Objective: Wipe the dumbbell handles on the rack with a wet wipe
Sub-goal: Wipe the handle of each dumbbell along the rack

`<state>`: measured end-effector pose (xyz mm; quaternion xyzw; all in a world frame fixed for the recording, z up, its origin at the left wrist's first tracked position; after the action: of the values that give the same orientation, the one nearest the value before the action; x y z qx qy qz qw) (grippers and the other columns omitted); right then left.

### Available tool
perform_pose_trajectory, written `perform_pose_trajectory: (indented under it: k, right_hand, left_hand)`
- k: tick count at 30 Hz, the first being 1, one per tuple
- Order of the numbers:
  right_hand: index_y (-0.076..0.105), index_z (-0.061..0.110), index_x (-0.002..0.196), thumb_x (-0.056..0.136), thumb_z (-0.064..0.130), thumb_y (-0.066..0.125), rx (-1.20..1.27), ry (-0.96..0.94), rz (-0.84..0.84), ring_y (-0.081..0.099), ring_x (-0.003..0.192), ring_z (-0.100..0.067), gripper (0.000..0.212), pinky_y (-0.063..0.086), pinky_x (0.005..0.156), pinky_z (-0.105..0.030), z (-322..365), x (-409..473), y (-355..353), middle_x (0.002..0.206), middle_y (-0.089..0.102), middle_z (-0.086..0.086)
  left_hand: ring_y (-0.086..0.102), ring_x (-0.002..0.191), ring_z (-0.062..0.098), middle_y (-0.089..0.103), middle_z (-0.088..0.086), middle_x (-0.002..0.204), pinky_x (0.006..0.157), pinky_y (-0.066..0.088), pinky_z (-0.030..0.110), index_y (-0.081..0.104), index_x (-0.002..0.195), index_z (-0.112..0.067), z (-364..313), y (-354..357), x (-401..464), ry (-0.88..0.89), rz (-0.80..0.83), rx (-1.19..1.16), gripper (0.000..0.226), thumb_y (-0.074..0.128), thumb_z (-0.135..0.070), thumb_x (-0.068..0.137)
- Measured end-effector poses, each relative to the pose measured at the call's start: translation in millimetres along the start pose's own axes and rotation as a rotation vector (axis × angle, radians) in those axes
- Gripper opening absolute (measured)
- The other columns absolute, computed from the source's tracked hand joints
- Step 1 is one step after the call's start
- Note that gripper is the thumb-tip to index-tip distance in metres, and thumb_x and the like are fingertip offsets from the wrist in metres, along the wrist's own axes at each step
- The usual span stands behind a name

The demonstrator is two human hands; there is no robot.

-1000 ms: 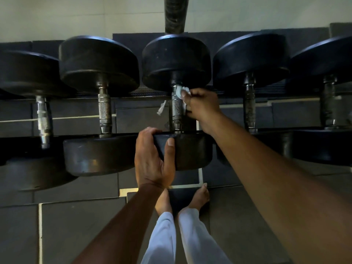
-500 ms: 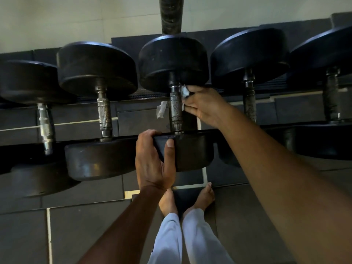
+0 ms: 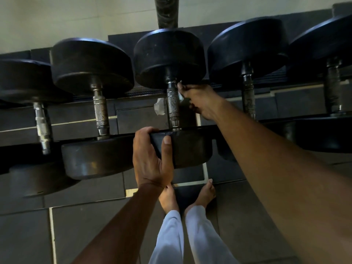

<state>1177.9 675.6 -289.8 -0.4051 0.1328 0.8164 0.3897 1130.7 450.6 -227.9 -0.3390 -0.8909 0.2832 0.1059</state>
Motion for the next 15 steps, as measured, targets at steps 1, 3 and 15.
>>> perform_pose_trajectory:
  k: [1, 3, 15]
  right_hand:
    - [0.080, 0.023, 0.114, 0.099, 0.038, 0.075, -0.034, 0.004, 0.026, 0.060, 0.093, -0.011, 0.022, 0.051, 0.081, -0.032, -1.6, -1.0, 0.5, 0.103, 0.073, 0.007]
    - [0.078, 0.018, 0.117, 0.102, 0.035, 0.072, -0.095, 0.023, 0.085, 0.058, 0.088, -0.011, 0.024, 0.055, 0.086, -0.034, -6.8, -3.7, 0.8, 0.099, 0.069, 0.004]
    - [0.084, 0.023, 0.107, 0.093, 0.032, 0.080, -0.509, 0.112, 0.324, 0.070, 0.113, -0.021, 0.017, 0.056, 0.104, -0.043, -32.0, -17.9, -7.4, 0.115, 0.078, -0.003]
  left_hand:
    - [0.057, 0.103, 0.020, 0.056, 0.002, 0.111, 0.090, 0.046, 0.030, 0.059, 0.119, -0.007, 0.4, -0.1, 0.0, -0.004, 0.002, -0.003, 0.043, 0.047, -0.045, 0.104]
    - [0.058, 0.103, 0.021, 0.056, 0.003, 0.111, 0.090, 0.047, 0.033, 0.059, 0.118, -0.007, 0.3, -0.1, 0.1, -0.004, -0.002, -0.005, 0.042, 0.047, -0.045, 0.104]
    - [0.057, 0.102, 0.021, 0.057, 0.006, 0.110, 0.089, 0.043, 0.025, 0.059, 0.117, -0.005, -0.1, -0.4, -0.7, -0.003, -0.007, 0.005, 0.043, 0.047, -0.044, 0.103]
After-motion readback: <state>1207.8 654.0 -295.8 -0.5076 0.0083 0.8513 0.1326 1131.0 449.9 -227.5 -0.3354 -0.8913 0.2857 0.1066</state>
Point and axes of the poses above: each hand's wrist, its own x-axis towards the middle knuckle, its own y-axis out of the palm, z = x × y, the point moved 6 cm from there along x, towards the middle knuckle
